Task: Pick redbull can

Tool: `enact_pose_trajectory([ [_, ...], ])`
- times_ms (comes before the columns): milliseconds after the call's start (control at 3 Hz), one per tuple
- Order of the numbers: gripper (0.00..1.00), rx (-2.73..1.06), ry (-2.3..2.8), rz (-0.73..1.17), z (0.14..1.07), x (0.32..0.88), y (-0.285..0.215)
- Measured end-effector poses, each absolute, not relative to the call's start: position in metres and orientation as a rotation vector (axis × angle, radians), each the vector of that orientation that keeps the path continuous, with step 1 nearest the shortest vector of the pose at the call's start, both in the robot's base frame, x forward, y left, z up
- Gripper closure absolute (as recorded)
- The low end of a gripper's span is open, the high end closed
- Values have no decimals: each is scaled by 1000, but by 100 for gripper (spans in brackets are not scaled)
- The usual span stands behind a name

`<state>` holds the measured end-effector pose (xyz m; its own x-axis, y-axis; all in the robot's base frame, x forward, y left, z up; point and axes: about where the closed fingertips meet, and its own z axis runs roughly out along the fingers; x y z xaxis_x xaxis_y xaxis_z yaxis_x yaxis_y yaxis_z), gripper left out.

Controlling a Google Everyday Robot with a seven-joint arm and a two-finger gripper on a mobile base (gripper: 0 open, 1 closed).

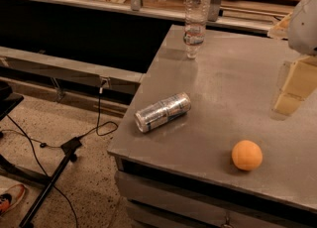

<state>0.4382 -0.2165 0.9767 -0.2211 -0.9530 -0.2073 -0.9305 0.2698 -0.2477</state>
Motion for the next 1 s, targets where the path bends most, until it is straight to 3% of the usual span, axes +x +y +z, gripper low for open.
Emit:
enact_pose_trajectory([
  [667,0,-1793,2148,-77,966,449,-203],
  [1000,0,-1951,1969,-46,940,475,-163],
])
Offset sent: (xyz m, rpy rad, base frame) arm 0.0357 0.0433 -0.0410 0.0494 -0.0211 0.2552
